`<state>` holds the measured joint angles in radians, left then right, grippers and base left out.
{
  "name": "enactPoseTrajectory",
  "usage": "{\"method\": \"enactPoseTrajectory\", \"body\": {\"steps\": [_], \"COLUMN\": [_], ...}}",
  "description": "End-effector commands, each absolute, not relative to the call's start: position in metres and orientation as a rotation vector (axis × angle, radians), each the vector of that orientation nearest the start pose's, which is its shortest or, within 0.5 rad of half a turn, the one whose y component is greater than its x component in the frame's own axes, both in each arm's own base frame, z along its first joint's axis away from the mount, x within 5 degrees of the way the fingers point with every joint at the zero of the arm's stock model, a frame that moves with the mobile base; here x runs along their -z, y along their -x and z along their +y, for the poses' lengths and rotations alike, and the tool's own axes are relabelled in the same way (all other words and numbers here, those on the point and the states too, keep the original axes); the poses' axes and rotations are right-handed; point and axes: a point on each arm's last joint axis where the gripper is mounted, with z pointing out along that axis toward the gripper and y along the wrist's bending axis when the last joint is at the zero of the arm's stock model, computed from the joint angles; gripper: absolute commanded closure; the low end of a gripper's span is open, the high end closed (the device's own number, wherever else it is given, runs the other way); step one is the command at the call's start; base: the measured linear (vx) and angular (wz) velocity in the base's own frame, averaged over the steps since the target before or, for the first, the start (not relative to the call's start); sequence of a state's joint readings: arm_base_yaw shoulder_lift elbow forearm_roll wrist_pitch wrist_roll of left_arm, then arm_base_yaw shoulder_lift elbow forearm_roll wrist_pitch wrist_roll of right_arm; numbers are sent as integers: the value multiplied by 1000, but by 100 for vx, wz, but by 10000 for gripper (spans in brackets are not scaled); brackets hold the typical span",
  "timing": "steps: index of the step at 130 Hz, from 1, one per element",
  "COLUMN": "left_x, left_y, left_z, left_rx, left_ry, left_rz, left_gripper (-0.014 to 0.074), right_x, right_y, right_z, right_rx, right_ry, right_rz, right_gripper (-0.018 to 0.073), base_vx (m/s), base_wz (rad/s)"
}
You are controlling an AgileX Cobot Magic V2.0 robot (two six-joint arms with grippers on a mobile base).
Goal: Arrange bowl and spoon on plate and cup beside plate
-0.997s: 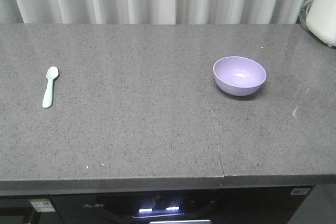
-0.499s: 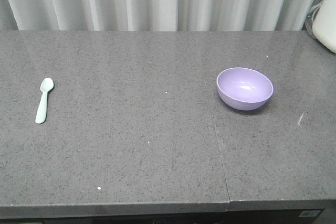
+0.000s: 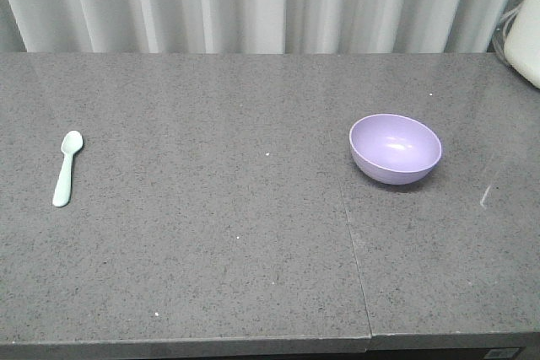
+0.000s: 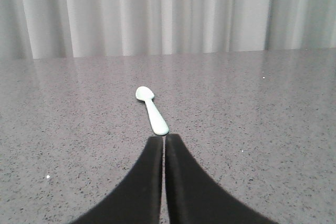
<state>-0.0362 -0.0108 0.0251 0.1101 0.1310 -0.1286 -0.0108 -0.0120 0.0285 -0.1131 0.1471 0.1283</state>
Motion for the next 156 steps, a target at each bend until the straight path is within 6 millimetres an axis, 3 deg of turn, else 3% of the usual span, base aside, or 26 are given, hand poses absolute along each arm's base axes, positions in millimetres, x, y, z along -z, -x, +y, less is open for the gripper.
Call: {"method": "enactPoseTrajectory", "body": {"steps": [1, 125, 142, 156], "left_x": [-197, -197, -202, -212], "left_y": [-56, -56, -56, -55], "left_z": [-1, -1, -2, -2], "left_rx": [49, 49, 43, 46], "left_ry": [3, 3, -10, -10], "left_rz": [1550, 1550, 1503, 1475], "left_gripper": [603, 603, 603, 603], "right_x": [-196, -196, -204, -215], "right_y": [-57, -57, -56, -57], "right_z": [-1, -1, 0, -1], "right_rx": [16, 16, -72, -79], "right_ry": [-12, -12, -80, -94], "right_rz": [1575, 1575, 1490, 1525], "right_gripper": [568, 568, 568, 568], "base_vx": [0, 0, 0, 0], "base_wz": [0, 0, 0, 0]}}
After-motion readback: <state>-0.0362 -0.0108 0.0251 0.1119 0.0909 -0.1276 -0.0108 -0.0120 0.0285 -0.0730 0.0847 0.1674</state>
